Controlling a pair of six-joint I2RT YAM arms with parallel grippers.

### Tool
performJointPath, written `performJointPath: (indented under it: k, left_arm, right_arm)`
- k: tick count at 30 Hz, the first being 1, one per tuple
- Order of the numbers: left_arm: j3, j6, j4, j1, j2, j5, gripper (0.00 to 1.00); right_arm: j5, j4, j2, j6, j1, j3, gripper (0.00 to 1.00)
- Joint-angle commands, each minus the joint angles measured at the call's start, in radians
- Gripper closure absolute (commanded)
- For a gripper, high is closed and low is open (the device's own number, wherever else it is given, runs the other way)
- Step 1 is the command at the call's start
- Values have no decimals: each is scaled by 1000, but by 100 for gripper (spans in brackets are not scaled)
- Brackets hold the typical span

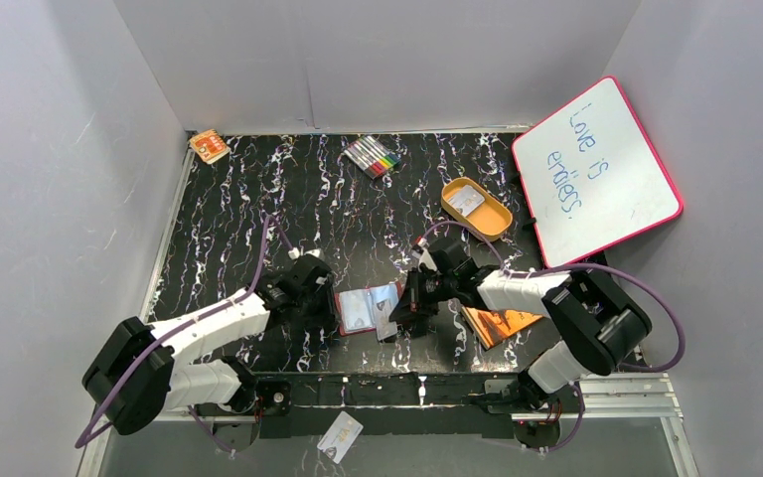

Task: Put the credit cards into the card holder
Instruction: Insert the credit card into the card holder.

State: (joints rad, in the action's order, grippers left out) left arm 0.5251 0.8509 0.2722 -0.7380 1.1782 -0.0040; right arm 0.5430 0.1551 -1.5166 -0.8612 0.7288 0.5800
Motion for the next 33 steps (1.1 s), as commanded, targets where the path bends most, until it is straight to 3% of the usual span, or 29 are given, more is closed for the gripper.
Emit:
performJointPath:
  k: [1, 11, 20, 33]
  left_arm:
    - [96, -46, 81, -2, -28, -77, 71]
    - [195, -65, 78, -2, 86, -89, 65]
    - [152, -26, 91, 3, 110, -120, 65]
    - [105, -23, 95, 9, 130, -130, 67]
  right_arm:
    - [-29, -24, 71, 34, -29, 42, 100]
    - [82, 51, 14, 85, -106, 117, 100]
    - [174, 95, -134, 123, -110, 155, 100]
    - [197, 132, -187, 112, -111, 113, 100]
